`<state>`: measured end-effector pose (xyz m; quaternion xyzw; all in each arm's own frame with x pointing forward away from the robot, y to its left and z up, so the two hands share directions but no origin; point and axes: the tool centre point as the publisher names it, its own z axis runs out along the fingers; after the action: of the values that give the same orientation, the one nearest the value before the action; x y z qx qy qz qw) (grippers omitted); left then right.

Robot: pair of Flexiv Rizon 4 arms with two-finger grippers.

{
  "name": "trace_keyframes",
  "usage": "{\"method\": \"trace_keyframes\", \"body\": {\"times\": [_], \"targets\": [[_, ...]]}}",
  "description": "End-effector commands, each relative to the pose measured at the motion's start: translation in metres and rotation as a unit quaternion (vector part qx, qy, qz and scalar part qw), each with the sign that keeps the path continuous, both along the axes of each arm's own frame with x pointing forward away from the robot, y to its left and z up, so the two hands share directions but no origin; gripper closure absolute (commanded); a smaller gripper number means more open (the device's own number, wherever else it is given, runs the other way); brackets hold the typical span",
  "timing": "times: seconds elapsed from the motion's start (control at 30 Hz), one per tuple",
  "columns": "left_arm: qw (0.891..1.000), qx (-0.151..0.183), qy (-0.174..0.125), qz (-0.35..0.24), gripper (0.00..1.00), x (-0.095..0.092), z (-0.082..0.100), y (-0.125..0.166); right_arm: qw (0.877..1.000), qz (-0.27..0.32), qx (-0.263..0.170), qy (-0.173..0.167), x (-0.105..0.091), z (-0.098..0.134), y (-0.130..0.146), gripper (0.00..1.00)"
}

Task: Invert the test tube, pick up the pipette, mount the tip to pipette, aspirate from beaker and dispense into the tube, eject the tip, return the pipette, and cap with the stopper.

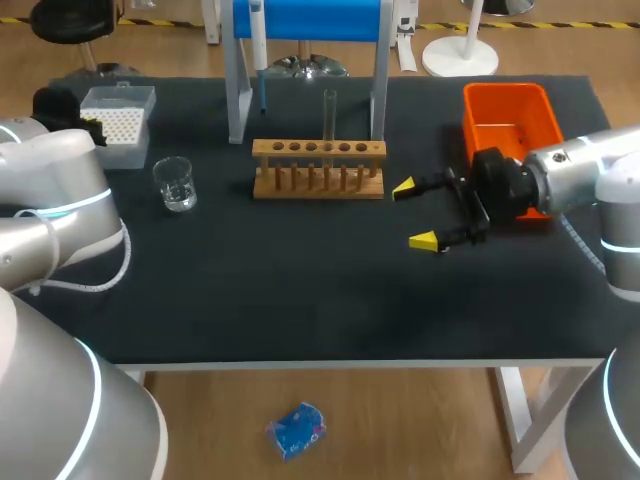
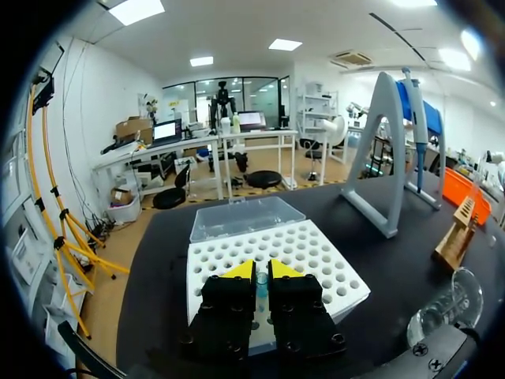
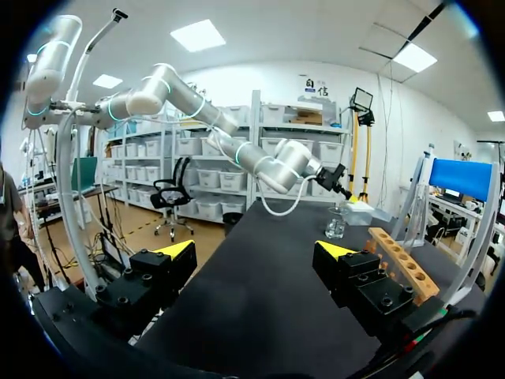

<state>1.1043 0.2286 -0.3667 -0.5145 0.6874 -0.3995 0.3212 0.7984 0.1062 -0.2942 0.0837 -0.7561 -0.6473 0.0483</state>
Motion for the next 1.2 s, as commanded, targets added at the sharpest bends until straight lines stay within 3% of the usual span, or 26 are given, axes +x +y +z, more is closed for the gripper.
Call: {"method": "trace_keyframes", "body": {"times": [0.03,0.67,1.2], "targets": [[1.000,0.001,0.002,0.000,1.00,0.002,-0.003,0.000,1.000,-0.001,0.000,-0.001,-0.001,0.000,0.000,0.00],[1.000,0.005,-0.003,-0.002,1.00,0.000,0.003,-0.003,1.000,-0.001,0.000,-0.001,-0.001,0.000,0.000,0.00],[1.000,0.015,-0.012,-0.001,1.00,-0.005,0.027,-0.002,1.000,-0.001,0.000,-0.001,-0.001,0.000,0.000,0.00]]}}
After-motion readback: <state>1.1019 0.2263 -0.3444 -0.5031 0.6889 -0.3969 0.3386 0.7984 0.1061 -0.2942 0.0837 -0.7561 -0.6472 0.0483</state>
